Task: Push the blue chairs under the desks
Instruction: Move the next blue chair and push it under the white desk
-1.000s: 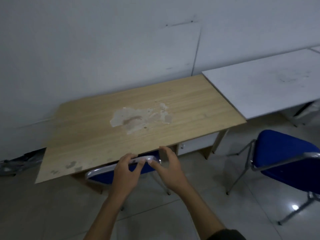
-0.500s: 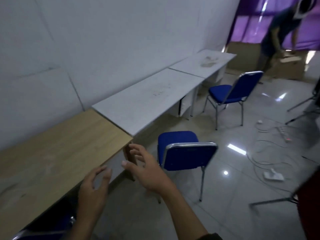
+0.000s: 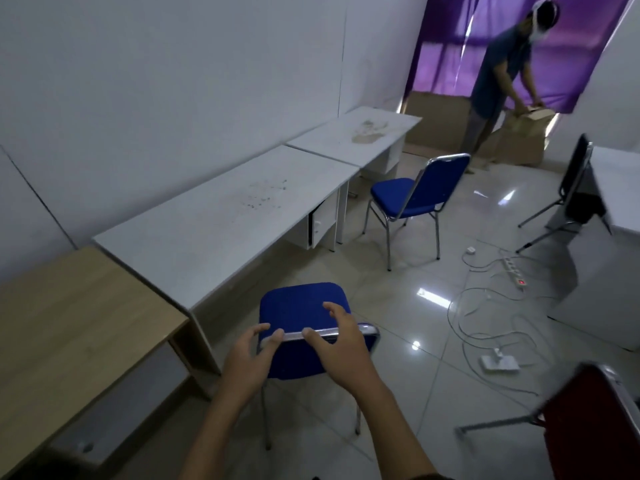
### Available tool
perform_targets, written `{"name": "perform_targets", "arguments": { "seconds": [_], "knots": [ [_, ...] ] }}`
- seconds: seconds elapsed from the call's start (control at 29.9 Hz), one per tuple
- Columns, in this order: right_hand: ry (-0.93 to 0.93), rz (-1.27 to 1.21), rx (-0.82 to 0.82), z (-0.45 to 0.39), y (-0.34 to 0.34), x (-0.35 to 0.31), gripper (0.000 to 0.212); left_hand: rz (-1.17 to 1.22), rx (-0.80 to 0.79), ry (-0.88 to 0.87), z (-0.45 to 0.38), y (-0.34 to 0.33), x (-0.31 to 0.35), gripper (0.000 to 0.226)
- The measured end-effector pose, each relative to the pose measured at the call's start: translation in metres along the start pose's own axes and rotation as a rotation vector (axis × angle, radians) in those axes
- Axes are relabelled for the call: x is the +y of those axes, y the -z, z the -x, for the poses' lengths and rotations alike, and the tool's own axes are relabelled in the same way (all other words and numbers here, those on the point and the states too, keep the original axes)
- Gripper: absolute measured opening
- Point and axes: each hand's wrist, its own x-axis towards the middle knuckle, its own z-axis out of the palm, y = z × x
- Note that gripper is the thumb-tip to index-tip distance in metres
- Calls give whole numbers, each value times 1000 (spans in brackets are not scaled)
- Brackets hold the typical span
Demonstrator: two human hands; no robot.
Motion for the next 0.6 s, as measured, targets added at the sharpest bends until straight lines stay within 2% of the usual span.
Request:
{"name": "perform_targets", "arguments": {
  "seconds": [0.13,0.23,0.33,0.43,0.6],
  "knots": [
    [-95,101,48,-46,11,43,71,4,5,89,-52,-37,-13,53],
    [-163,169,78,-69,15,66,80,3,10,136,-78,-53,-20,52],
    [-247,422,-10,-89,15,82,92,27,33,184,-94,-66,-29,54],
    [-296,529,-92,-104,14,97,101,3,67,246,-104,-78,-46,69],
    [-209,596,-92,-110,9,125,98,-114,111,335,-112,-96,-64,74]
  ]
}}
